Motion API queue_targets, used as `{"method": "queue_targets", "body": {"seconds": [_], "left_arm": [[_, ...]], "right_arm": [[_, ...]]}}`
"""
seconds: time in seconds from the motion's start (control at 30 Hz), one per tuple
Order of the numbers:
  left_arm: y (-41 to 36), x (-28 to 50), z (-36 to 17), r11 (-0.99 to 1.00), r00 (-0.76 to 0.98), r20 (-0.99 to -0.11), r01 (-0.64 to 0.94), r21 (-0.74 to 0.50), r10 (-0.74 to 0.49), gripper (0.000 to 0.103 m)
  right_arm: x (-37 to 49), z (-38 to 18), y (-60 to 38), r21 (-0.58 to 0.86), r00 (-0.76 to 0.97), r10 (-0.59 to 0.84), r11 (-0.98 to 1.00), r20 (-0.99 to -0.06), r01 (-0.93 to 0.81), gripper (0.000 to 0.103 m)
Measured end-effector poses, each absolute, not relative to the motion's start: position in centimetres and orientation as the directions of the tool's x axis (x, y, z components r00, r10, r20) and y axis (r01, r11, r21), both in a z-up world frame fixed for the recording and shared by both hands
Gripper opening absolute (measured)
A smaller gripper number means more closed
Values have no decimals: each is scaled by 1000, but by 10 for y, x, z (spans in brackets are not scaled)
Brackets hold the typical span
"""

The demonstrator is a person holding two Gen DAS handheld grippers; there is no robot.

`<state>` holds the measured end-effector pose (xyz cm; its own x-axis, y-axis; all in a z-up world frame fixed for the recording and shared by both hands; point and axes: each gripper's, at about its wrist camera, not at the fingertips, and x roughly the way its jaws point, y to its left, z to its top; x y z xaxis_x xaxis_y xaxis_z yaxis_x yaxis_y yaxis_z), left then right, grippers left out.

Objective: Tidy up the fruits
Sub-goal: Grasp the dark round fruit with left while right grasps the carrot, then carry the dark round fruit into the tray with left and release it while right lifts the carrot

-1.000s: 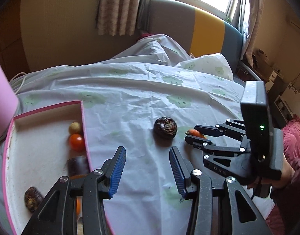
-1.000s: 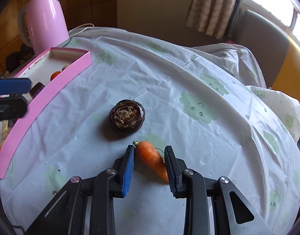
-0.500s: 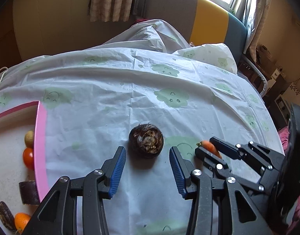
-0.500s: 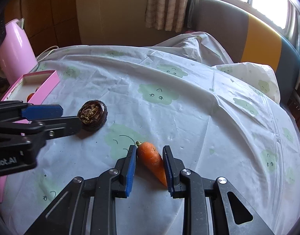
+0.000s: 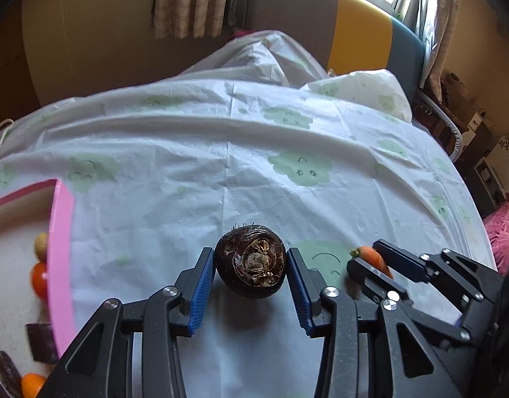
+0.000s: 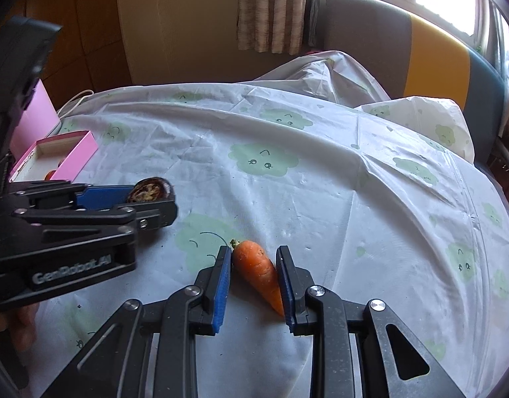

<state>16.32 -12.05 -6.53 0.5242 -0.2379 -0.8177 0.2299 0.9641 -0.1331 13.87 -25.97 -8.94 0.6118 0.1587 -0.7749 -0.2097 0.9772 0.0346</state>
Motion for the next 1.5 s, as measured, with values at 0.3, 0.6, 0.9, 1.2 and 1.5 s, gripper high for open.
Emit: {"method": "queue_targets", "body": {"seconds": [0.3,0.6,0.9,1.2,1.5], "left_arm": [[-70,107,-1,978,648,-735,185,-98,-197,44],[0,50,12,992,698,-705,94,-85,-126,44],[80,19,-19,993,671,-741,-75,-94,-20,44],[99,13,-48,986,638,-770,-135,-98,11,45],[102,11,-45,982,648,-762,-156,-102,24,49]], "right_arm": [[119,-81,-250,71,610,180,978,-772,-199,27],[87,-70,-206,128,600,258,960,-757,-250,27],[67,-60,-147,92,586,297,931,-754,-354,27],[54,-59,-123,93,571,314,919,-758,-383,27],[51,-55,-111,93,569,325,913,-755,-398,27]]}}
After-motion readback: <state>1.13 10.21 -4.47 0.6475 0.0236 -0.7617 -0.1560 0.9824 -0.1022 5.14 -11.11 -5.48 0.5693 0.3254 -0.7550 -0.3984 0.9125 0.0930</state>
